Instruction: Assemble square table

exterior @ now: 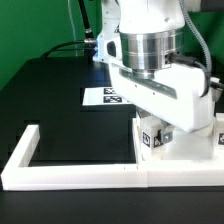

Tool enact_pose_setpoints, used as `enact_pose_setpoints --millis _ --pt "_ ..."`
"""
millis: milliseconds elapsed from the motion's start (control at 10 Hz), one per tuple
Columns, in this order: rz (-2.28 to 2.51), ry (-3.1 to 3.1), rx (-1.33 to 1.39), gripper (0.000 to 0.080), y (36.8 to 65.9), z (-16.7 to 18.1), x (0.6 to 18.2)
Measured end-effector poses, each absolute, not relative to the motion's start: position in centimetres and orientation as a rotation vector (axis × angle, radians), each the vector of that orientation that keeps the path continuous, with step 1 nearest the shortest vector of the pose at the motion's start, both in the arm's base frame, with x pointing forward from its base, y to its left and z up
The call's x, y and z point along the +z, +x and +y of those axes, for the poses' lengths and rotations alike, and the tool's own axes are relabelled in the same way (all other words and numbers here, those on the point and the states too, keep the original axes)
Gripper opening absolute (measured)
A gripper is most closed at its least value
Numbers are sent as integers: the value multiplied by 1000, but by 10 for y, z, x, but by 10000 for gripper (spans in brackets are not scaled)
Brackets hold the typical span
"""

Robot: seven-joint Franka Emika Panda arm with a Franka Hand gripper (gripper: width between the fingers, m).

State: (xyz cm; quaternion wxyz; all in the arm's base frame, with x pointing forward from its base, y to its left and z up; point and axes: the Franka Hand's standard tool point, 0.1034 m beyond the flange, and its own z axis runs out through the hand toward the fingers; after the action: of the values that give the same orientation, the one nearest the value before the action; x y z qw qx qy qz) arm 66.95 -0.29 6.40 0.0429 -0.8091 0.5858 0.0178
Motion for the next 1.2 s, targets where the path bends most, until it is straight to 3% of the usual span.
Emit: enact_pose_setpoints --millis 300,800,900,1000,1100,1200 --pt "2383 -1881 128 290 675 -3 64" --pt "2528 -1694 150 324 672 -3 62" --pt "2528 -1694 150 504 672 -3 62" --pt "2523 -1695 146 504 673 -2 64" --pt "2499 -1702 135 618 675 4 77" --pt "2475 -1708 134 640 674 10 93"
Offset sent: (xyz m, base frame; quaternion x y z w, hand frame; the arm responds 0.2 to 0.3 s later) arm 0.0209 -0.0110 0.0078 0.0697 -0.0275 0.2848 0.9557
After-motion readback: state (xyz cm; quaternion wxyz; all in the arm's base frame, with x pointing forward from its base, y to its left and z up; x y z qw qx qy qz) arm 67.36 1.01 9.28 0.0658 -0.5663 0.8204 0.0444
